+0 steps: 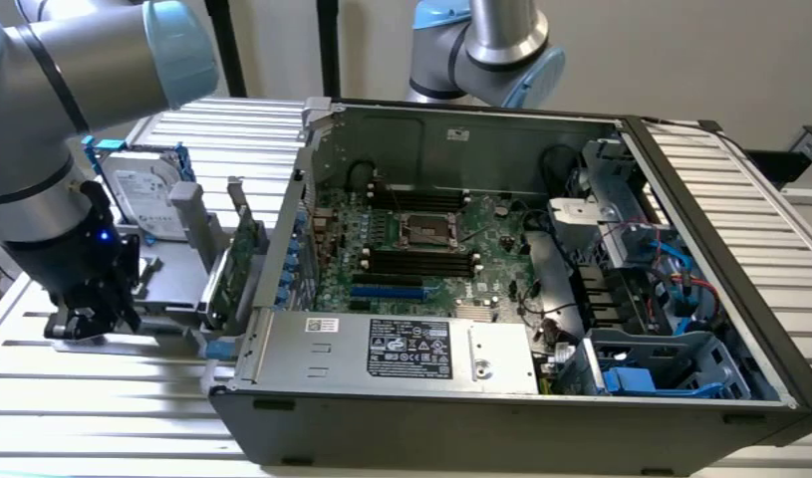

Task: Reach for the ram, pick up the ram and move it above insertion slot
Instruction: 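Pick up the ram and move it above insertion slot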

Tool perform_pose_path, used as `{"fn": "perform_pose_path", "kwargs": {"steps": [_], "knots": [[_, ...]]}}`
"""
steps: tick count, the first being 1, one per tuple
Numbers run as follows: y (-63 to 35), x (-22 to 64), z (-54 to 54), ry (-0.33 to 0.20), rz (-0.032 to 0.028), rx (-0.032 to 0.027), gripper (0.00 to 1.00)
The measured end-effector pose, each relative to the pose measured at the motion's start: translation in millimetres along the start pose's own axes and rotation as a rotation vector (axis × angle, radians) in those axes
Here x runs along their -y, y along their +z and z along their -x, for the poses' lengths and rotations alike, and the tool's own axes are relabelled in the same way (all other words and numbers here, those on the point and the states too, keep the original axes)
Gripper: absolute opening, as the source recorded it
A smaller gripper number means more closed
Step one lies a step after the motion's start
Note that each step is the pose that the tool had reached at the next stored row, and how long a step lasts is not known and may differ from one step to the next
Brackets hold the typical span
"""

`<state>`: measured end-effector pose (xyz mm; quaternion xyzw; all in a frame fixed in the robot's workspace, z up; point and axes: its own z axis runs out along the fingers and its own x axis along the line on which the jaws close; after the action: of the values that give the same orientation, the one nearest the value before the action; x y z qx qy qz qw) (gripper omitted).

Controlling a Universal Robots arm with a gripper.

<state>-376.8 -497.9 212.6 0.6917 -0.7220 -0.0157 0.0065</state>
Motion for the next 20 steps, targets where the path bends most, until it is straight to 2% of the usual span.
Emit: {"fn": "perform_pose_path", "kwargs": {"steps": [4, 11, 20], "knots": [[-13.0, -0.4, 0.2, -0.003, 0.0, -0.0001, 0.13], [-44.5, 0.1, 0.6, -0.014, 0.0002, 0.0021, 0.13], [-80.7, 9.3, 1.5, -0.051, 0.0013, 0.0199, 0.13]]}}
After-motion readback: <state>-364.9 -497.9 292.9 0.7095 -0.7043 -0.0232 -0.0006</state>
